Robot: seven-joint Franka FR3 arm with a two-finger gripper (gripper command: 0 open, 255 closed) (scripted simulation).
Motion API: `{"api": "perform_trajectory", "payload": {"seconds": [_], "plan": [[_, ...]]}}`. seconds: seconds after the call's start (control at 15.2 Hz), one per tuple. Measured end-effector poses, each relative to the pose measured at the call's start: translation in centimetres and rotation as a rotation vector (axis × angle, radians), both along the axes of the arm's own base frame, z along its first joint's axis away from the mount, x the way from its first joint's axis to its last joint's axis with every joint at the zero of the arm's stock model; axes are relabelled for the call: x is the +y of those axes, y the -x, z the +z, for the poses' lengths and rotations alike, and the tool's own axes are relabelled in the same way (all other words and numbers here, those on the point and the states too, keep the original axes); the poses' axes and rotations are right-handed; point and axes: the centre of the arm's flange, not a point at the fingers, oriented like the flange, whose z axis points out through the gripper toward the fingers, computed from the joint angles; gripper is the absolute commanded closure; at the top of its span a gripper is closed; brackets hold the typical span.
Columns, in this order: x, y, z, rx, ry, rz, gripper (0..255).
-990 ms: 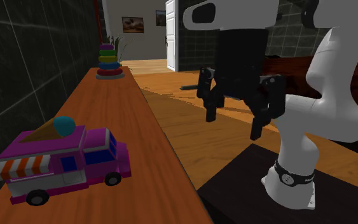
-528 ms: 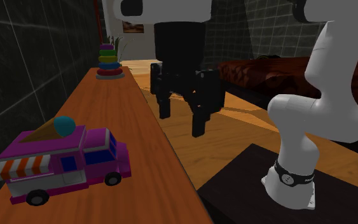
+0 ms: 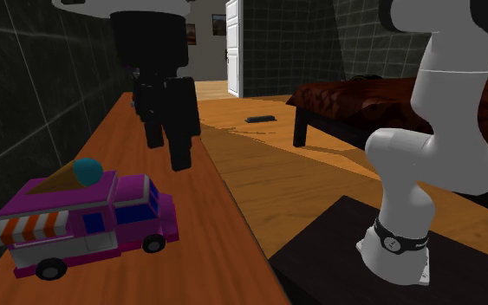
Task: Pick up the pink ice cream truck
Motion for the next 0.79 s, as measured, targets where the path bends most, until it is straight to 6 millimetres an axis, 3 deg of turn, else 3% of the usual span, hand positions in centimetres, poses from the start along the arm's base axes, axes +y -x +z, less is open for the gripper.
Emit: {"api": "perform_trajectory", "payload": {"seconds": [0.53, 0.79], "plan": [[-7.5, -7.0, 1.6, 0.01, 0.009, -0.026, 0], [-8.1, -7.7, 0.0, 0.011, 0.009, -0.026, 0]]}}
